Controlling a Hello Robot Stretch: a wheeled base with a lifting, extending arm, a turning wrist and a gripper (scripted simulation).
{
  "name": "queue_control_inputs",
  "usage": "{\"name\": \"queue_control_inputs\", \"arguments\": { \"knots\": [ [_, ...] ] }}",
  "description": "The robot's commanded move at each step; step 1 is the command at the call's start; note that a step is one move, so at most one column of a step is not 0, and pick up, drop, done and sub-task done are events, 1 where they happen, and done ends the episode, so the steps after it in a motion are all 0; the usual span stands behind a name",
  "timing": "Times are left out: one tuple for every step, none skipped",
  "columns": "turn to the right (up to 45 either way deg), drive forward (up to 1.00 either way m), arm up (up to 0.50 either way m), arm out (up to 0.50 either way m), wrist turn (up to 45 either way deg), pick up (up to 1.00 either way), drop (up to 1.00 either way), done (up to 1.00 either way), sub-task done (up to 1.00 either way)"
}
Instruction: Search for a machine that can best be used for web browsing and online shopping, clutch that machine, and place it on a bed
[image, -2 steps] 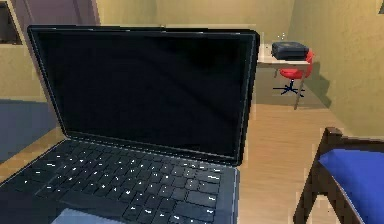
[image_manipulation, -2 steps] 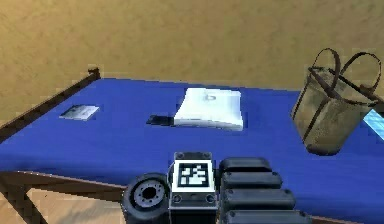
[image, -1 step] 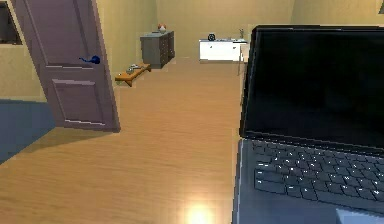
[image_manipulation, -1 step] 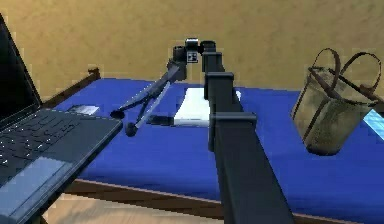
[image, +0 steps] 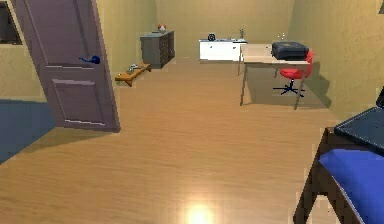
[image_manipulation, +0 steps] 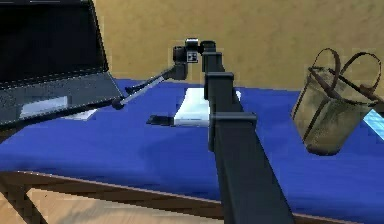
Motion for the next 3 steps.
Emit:
{"name": "queue_control_inputs", "arguments": {
  "knots": [
    [0.0, 0.0, 0.0, 0.0, 45.0, 0.0, 0.0, 0.0, 0.0],
    [0.0, 0.0, 0.0, 0.0, 45.0, 0.0, 0.0, 0.0, 0.0],
    [0.0, 0.0, -0.02, 0.0, 0.0, 0.0, 0.0, 0.0, 0.0]
  ]
}}
